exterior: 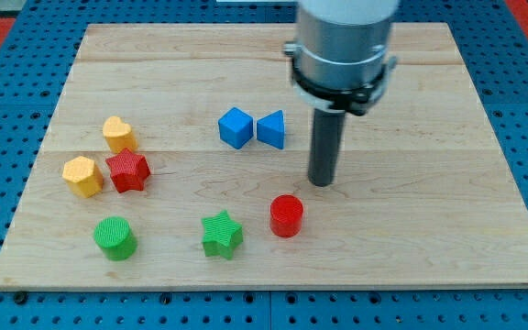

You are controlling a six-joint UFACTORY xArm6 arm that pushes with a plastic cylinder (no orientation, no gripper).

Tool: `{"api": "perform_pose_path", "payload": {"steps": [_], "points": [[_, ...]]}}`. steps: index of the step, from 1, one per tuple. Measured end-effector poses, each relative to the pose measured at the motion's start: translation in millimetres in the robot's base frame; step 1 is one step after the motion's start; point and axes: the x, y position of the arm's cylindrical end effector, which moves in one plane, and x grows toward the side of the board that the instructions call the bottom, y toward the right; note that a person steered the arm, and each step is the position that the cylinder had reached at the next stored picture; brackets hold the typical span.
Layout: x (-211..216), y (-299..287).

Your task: Place the red circle to the bottom left of the blue cube

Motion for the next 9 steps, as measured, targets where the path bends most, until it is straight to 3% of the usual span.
{"api": "perform_pose_path", "payload": {"steps": [2,3,4,6,7,8,9], "points": [[3,4],[48,33],[77,21],[55,-98],[16,-112],[30,-111],[52,-75]]}}
